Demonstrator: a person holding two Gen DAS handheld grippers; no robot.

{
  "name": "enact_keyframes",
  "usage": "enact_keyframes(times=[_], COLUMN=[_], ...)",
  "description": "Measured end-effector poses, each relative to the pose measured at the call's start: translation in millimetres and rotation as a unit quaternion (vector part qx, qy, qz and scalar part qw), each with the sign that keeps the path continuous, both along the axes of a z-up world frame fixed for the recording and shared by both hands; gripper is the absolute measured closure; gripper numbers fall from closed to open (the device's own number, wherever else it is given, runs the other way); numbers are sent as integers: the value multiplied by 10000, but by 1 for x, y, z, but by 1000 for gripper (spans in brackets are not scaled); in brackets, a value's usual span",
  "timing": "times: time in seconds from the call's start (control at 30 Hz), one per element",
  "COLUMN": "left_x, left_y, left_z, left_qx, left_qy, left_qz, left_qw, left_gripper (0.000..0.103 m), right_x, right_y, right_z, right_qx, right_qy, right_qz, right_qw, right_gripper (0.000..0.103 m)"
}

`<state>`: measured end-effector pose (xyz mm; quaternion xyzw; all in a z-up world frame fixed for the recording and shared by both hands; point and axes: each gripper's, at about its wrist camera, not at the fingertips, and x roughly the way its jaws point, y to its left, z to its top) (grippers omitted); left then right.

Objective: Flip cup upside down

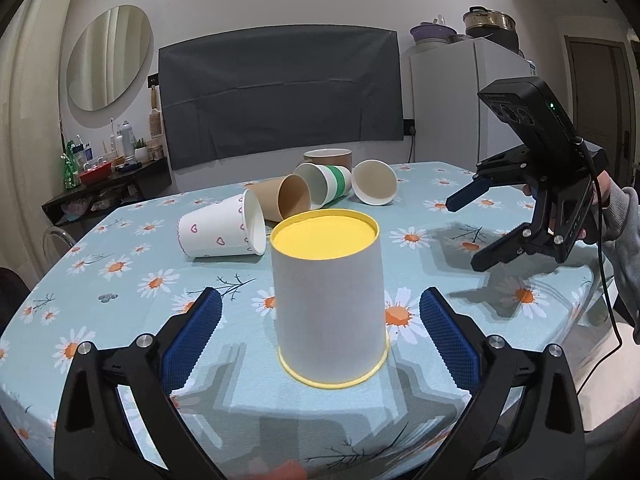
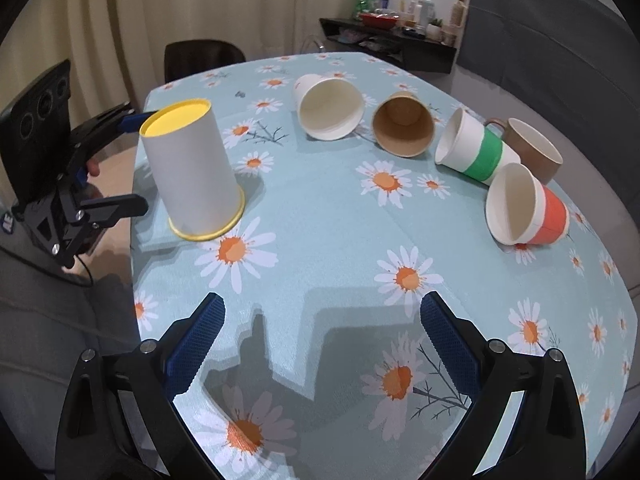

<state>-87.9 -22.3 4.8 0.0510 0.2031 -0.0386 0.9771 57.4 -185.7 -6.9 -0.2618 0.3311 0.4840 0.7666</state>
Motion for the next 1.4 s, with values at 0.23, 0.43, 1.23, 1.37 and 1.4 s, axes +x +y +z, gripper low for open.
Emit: enact_keyframes(times=[0.23,0.43,1.23,1.37,1.4], left_x=[-15,-16,3,1,0], left_y=[28,57,56,55,55], left_z=[4,0,-22,-22,-22], left_qx=[208,89,-422,-406,-389], left_qy=[7,-76,349,364,354], left_qz=[303,628,369,400,422], left_qw=[9993,9980,9978,9977,9977], left_gripper=[6,6,6,6,6], right_x=[-9,-36,-101,-102,-102], right_y=[-6,-9,-1,-1,-2], right_z=[-4,-17,-47,-46,-46], right_qx=[856,1672,1994,2009,2035], right_qy=[147,71,-625,-624,-614], right_qz=[-1206,-2197,-3250,-3213,-3198], right_qw=[9889,9611,9223,9233,9233], right_gripper=[9,8,8,8,8])
